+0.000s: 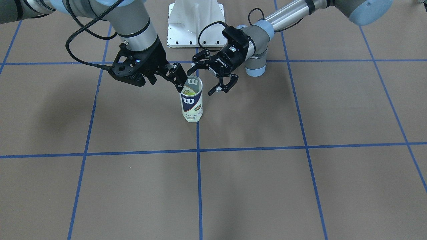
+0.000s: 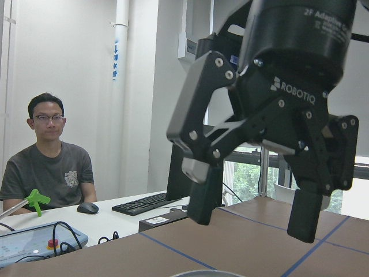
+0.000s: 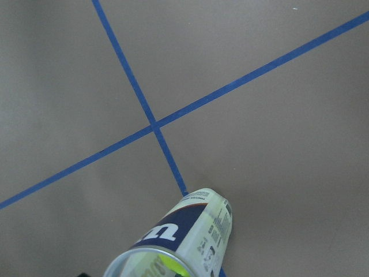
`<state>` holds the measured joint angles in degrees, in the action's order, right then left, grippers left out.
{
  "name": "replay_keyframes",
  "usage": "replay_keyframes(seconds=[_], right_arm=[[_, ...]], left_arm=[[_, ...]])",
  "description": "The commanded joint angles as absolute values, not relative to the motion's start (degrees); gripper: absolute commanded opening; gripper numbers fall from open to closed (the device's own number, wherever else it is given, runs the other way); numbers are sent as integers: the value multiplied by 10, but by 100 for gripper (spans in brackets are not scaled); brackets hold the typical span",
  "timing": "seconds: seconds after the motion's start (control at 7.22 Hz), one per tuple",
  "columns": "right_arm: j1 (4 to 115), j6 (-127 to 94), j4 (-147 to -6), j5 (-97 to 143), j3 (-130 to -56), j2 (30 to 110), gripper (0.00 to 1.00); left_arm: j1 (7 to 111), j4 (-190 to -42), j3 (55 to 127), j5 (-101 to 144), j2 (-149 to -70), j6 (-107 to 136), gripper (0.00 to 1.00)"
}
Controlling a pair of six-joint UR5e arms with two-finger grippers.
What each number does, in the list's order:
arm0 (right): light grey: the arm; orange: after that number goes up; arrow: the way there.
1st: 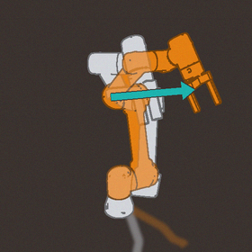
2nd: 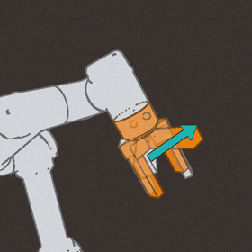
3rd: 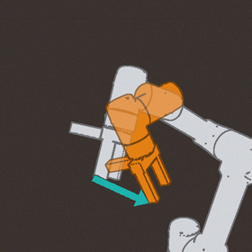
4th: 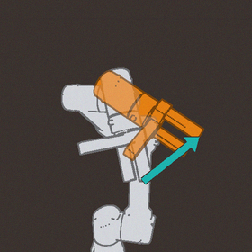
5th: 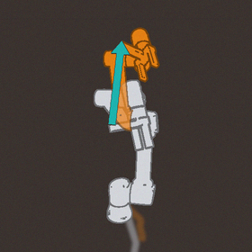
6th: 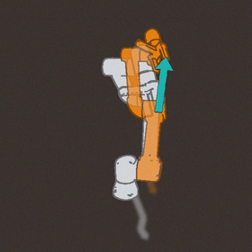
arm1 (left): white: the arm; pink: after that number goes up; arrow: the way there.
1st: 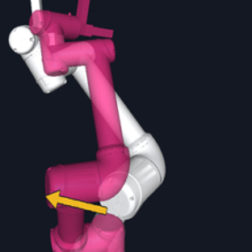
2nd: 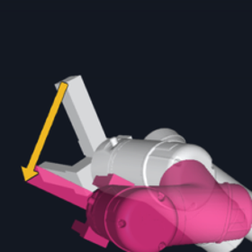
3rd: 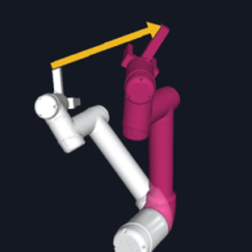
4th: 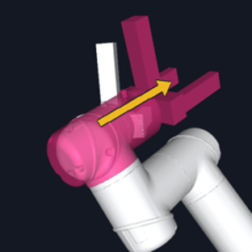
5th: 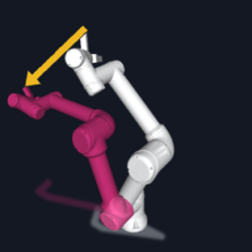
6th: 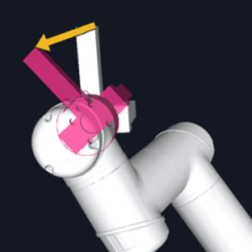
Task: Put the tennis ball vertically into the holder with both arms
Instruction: 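Open the left gripper off the upright tube while right withdraws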
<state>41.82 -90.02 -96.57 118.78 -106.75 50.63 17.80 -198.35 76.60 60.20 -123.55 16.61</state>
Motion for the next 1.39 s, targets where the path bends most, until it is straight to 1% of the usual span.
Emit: replay_keyframes(seconds=[0.0,0.14,0.42,0.69,0.97,1.11,1.25], right_arm=[[463,-818,-964,1206,-1085,562,99],[483,-783,-964,1213,-1090,581,99],[521,-702,-965,1214,-1088,613,99],[540,-656,-966,1213,-1082,627,99],[550,-643,-966,1212,-1080,630,99],[557,-643,-966,1212,-1078,631,99],[565,-634,-965,1213,-1073,631,99]], left_arm=[[198,-1982,891,600,-1107,173,99],[218,-1982,900,592,-1073,195,99],[286,-1975,895,584,-1058,308,99],[334,-1881,885,585,-1057,382,99],[360,-1876,821,587,-1037,410,99],[406,-1845,807,581,-1035,486,99],[438,-1793,790,627,-1034,523,99]])
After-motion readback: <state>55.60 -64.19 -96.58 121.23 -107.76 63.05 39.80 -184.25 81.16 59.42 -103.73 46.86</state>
